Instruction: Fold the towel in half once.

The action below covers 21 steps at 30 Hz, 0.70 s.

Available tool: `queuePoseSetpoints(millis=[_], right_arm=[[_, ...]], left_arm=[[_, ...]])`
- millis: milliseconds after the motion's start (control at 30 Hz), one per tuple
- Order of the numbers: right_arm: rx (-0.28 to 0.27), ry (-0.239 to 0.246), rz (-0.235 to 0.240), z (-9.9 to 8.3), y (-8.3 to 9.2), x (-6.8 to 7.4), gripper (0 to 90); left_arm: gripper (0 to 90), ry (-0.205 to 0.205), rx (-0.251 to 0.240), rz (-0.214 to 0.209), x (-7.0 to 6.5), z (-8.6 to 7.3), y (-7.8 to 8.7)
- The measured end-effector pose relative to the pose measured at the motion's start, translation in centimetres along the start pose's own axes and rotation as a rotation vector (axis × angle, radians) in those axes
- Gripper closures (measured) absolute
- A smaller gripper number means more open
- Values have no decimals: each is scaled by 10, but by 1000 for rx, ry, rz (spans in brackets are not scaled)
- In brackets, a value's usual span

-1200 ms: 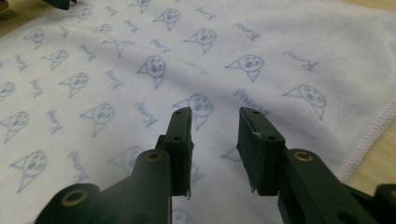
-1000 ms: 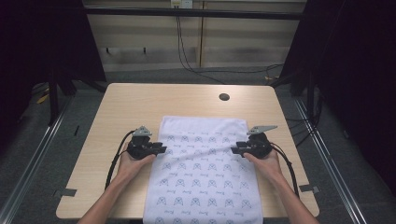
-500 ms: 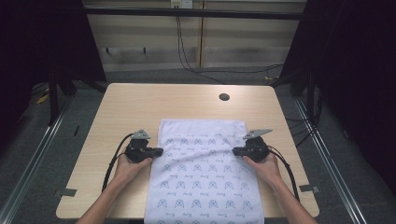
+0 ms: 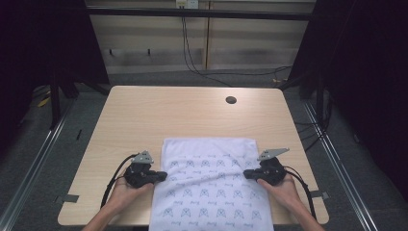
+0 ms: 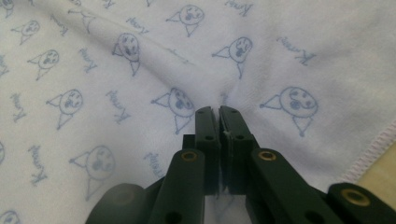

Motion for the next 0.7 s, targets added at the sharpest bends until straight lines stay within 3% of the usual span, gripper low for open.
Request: queuePoseSetpoints(millis=[167, 200, 300, 433, 600, 700], right_arm=[[13, 13, 22, -15, 13, 18, 806], [15, 7, 25, -16, 14, 19, 778], [-37, -7, 11, -9, 18, 14, 726], [-121, -38, -61, 14, 19, -21, 702], [-132, -70, -156, 35, 0, -67, 651], [-140, -102, -154, 44, -15, -81, 620]], left_arm=[[827, -13, 34, -55, -19, -13, 8], [804, -18, 35, -41, -20, -15, 10], [778, 3, 15, -49, -16, -16, 14], [745, 28, -44, 9, 5, 1, 20], [734, 65, -109, 67, 36, 20, 24], [706, 79, -121, 108, 53, 26, 28]])
Point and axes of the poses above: each handheld gripper's, and its own axes: y roughly backward along the jaws, z roughly out of its top, x roughly to its left, the point moved 8 cm from there along -y, roughly forward along the jaws, and after that the axes turned 6 degrees about -z, right-handed, at the moved point
